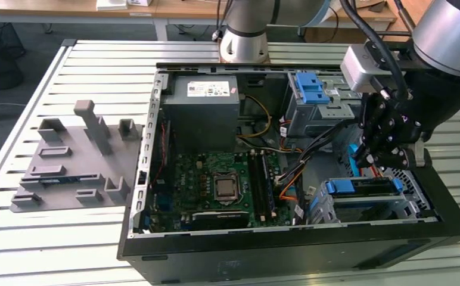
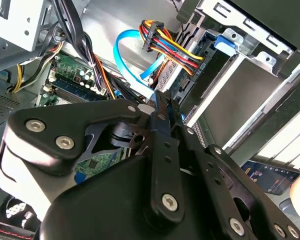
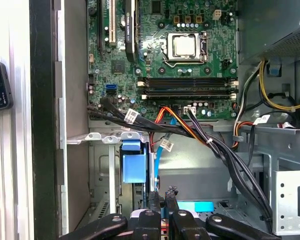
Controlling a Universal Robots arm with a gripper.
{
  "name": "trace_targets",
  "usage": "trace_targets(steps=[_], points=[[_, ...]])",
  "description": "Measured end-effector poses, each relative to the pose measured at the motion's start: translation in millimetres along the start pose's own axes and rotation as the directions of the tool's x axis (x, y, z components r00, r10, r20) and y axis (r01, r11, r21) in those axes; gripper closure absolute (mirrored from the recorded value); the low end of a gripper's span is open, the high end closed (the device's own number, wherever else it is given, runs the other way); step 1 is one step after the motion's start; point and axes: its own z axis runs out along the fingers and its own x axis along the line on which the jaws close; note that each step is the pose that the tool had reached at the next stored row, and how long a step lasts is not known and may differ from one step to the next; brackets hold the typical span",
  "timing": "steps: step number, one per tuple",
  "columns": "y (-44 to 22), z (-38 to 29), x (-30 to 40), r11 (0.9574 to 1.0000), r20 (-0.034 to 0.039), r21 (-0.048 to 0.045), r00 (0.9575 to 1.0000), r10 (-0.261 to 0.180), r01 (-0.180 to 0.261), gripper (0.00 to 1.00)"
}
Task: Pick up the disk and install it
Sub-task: 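Insert the second disk wire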
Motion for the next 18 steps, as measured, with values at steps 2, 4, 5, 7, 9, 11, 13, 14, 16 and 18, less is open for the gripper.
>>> trace_targets(steps=[2,4,5,7,9,11,13,14,16,18], points=[[0.0,0.1,0.1,1.0,0.0001,0.0,1.0,0.0,0.0,0.84],[0.0,0.1,0.1,1.0,0.0001,0.0,1.0,0.0,0.0,0.84],[0.0,0.1,0.1,1.0,0.0,0.0,1.0,0.0,0.0,0.84],[-1.9,0.2,0.2,1.0,-0.0001,-0.004,1.0,0.0,0.0,0.84],[-3.8,0.6,0.0,1.0,-0.0003,-0.0065,1.0,0.0,0.0,0.84],[-5.0,1.7,0.0,1.0,-0.0001,-0.0072,1.0,0.0,0.0,0.84],[-5.2,3.4,2.4,1.0,-0.0005,-0.0073,1.0,0.0,0.0,0.84],[-5.2,4.6,3.7,1.0,-0.0003,-0.0073,1.0,0.0,0.0,0.84],[-5.4,6.7,5.9,1.0,-0.0002,-0.0073,1.0,0.0,0.0,0.84],[-5.5,8.9,6.6,1.0,0.0,-0.0074,1.0,0.0,0.0,0.84]])
